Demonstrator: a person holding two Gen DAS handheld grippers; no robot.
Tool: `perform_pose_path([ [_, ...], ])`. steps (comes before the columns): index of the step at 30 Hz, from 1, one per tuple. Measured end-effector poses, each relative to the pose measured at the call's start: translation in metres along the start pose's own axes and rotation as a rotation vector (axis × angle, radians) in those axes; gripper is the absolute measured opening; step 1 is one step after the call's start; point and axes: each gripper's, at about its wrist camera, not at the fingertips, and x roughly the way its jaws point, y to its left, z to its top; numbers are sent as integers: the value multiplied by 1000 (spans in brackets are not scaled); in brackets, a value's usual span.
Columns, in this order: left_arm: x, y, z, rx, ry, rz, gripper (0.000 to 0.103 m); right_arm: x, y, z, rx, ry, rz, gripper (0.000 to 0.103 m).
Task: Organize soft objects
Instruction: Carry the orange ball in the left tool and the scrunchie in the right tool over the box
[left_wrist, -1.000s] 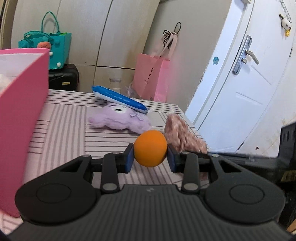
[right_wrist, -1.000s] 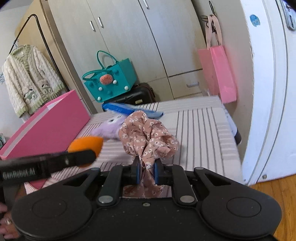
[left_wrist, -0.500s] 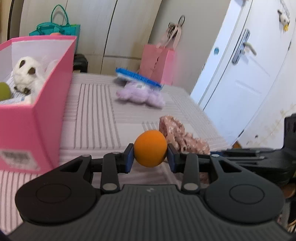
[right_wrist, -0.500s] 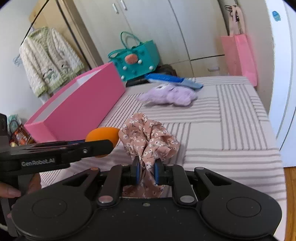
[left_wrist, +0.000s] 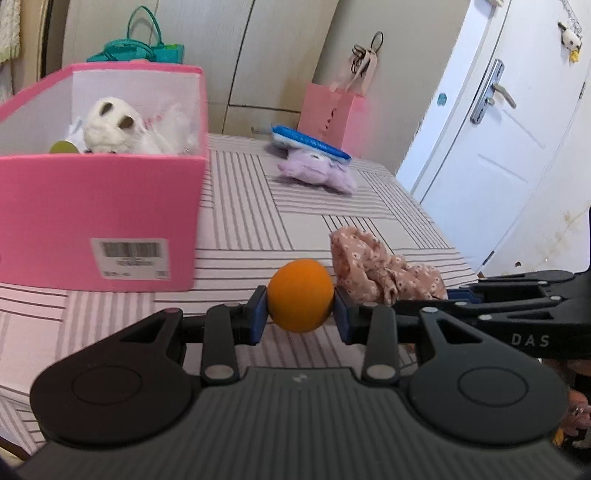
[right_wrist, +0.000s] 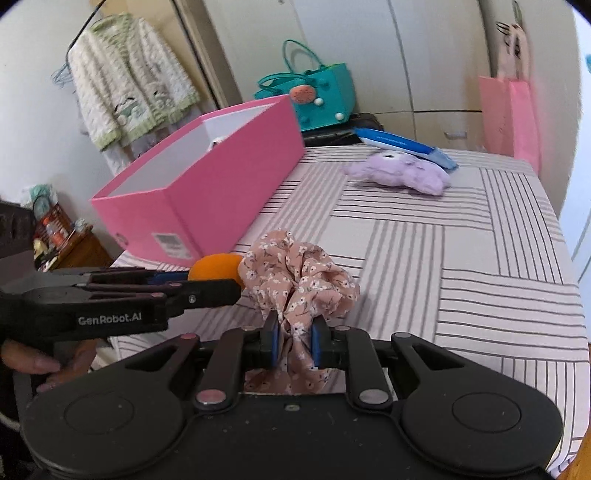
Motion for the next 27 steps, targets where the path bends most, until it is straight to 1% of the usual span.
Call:
perform_pose_path([
  [3, -12, 11, 6, 39, 7, 13, 36, -5, 11, 4, -33, 8, 19, 22],
  [5, -22, 19, 10, 66, 26, 7, 36, -7, 17, 7, -45, 13, 38, 22],
  [8, -39, 31, 19, 81, 47, -1, 35, -10, 27, 15, -70, 23, 70, 22],
  [12, -66, 43, 31, 99, 37, -1, 35, -14, 41, 27, -115, 34, 128, 22],
  [16, -86, 52, 45, 100, 23, -31, 35, -18, 58, 40, -162, 23, 166, 22],
  [19, -97, 59, 50, 102, -30, -19, 35, -17, 67, 50, -189, 3, 195, 22],
  [21, -101, 67, 51, 58, -74, -5, 35, -16, 72, 56, -199, -37, 232, 22],
  [23, -102, 75, 52, 28, -107, 7, 35, -11, 75, 62, -186, -69, 245, 22],
  [27, -106, 85, 59, 21, -169, 67, 35, 6, 81, 79, -187, -110, 254, 22],
])
